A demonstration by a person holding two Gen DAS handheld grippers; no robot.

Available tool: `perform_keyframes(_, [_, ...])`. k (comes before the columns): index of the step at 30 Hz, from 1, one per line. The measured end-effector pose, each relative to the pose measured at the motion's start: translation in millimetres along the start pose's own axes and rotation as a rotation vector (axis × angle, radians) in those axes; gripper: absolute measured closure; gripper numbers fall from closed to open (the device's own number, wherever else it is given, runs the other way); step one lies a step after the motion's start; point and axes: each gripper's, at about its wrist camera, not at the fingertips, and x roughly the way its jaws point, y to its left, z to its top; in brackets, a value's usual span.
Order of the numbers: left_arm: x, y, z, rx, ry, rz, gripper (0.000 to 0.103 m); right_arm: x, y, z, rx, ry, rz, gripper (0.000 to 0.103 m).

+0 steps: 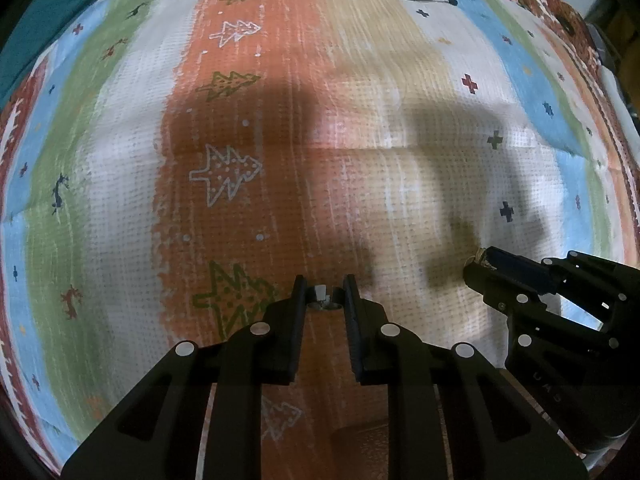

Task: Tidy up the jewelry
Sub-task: 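Close the left tool on the grey ring while the right tool grips the gold ring, then lift both held rings and carry them over the silver tin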

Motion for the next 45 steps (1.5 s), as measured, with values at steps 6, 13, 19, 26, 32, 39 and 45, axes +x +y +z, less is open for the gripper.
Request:
perform_keyframes(6, [0.3, 6.5, 2.6, -0.008, -0.008, -0.002, 0.085, -8.2, -3.4, -0.1, 0.007, -0.020, 0.000, 0.085])
perform_keyframes(13, [-10.9, 1.5, -0.6, -0.002, -0.036, -0.013, 0.085, -24.7, -6.2, -7.7, 0.011, -0.049, -0.006, 0.085])
perform_keyframes(19, [-26.0, 0.9, -7.8, 0.018, -0.073, -0.011, 0.085, -36.4, -0.6, -18.3, -0.017, -0.087, -0.091, 0.085])
perform_keyframes(26, [-46.9, -5.7, -24.5, 0.047, -0.108, -0.019, 0.085, -54.1, 5.5, -27.1, -0.023, -0.135, -0.118, 0.085])
perform_keyframes(32, [-66.1, -15.8, -33.6, 0.061, -0.148, -0.022, 0.085, -69.5, 11.5, -39.8, -0.028, -0.157, -0.111, 0.085])
perform_keyframes(39, [-85.9, -23.8, -45.2, 0.073, -0.194, -0.026, 0.085, -91.7, 21.8, -53.1, -0.035, -0.209, -0.085, 0.085])
perform_keyframes(45, [-99.2, -23.9, -57.2, 0.069, -0.225, -0.037, 0.085, -103.9, 26.4, -65.3, -0.035, -0.242, -0.068, 0.085])
